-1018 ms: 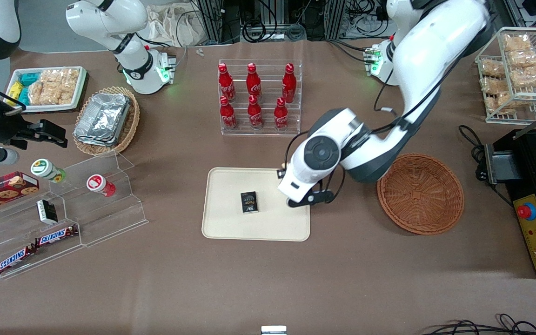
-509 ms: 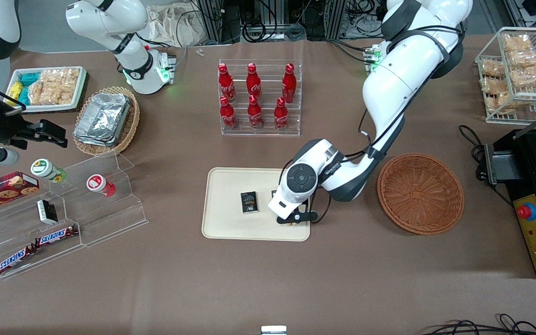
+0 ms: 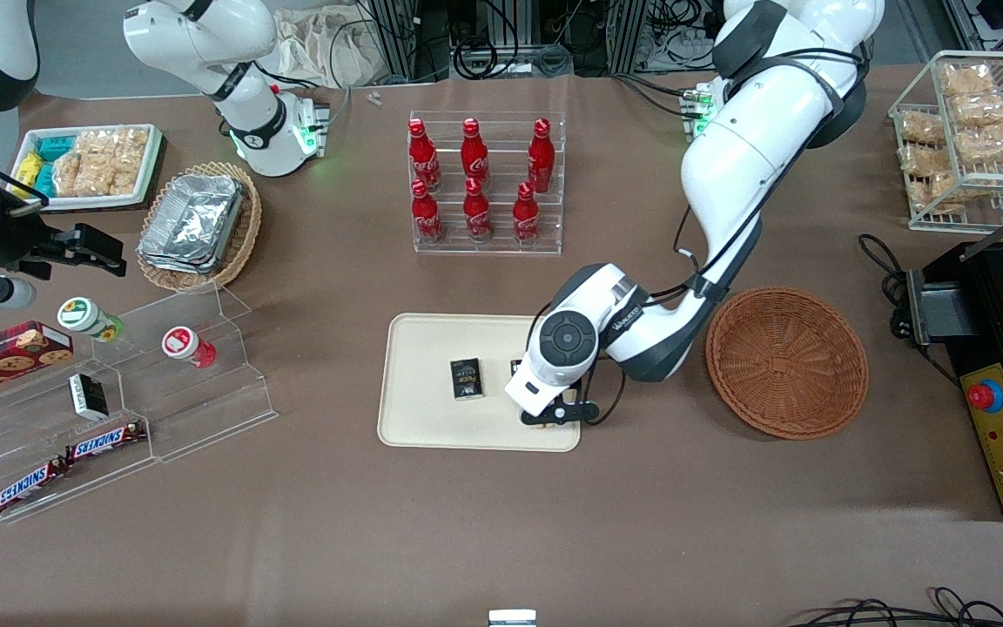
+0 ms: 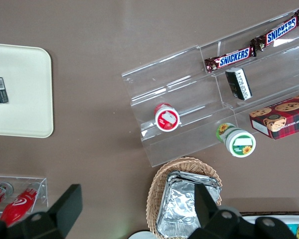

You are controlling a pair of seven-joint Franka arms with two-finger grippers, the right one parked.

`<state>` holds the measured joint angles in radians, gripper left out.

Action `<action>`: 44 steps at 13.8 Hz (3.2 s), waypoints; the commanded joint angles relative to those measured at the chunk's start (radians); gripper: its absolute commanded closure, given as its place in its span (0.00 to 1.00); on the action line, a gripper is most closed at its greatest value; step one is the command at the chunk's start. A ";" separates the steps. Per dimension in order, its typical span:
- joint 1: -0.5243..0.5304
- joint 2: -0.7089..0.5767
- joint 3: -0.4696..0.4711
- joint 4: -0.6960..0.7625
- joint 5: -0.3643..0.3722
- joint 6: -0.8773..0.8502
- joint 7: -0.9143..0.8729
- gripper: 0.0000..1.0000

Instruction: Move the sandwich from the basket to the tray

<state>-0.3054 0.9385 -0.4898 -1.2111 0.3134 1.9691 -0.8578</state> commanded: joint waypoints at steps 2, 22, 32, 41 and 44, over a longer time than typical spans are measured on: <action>0.026 -0.064 0.010 0.010 0.007 -0.052 0.010 0.00; 0.706 -0.488 -0.024 -0.206 -0.045 -0.217 0.577 0.00; 0.721 -0.960 -0.081 -0.650 -0.298 -0.176 0.786 0.00; 0.721 -0.756 -0.087 -0.372 -0.281 -0.357 0.786 0.00; 0.590 -0.760 0.029 -0.360 -0.275 -0.358 0.784 0.00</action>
<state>0.3797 0.1715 -0.5496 -1.6106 0.0355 1.6474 -0.0825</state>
